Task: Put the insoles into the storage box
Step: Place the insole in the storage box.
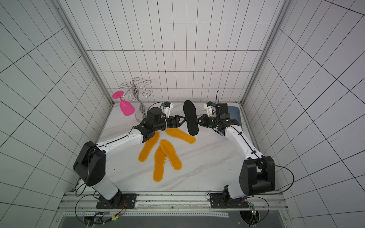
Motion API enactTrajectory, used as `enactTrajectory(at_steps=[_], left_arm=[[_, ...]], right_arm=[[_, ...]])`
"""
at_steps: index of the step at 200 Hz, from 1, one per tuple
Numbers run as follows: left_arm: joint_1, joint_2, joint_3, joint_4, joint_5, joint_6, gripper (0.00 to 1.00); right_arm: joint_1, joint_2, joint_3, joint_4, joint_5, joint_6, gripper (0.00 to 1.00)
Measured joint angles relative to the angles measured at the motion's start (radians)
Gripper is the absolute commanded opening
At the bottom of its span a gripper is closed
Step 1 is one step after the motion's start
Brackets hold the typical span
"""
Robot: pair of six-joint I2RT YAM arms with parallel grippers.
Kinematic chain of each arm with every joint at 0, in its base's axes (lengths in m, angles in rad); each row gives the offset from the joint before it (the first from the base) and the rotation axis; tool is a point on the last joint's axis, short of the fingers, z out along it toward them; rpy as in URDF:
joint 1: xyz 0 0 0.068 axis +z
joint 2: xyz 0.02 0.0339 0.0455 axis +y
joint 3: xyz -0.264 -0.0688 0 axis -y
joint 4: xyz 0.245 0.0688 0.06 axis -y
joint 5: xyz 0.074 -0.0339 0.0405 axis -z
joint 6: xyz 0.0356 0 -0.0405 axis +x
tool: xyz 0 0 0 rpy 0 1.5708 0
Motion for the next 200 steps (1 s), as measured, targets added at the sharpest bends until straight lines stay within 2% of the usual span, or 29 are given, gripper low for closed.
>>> enactTrajectory(at_steps=[52,62,107,120,126,200], left_arm=[[-0.021,0.003,-0.002,0.071,0.035,-0.009,0.86],[-0.022,0.009,0.000,0.084,0.043,-0.013,0.91],[-0.028,0.056,0.036,0.098,0.074,-0.024,0.92],[-0.029,0.061,0.039,0.097,0.083,-0.024,0.93],[-0.029,0.061,0.039,0.095,0.086,-0.024,0.99],[-0.029,0.060,0.039,0.064,0.105,-0.019,0.99]], right_arm=[[-0.078,-0.042,0.000,-0.076,0.026,-0.047,0.00],[-0.100,-0.043,0.005,-0.101,0.029,-0.062,0.00],[-0.226,-0.021,0.153,-0.318,0.089,-0.226,0.00],[-0.277,0.002,0.206,-0.364,0.101,-0.267,0.00],[-0.298,0.017,0.228,-0.384,0.108,-0.285,0.00],[-0.439,0.285,0.440,-0.493,0.223,-0.435,0.00]])
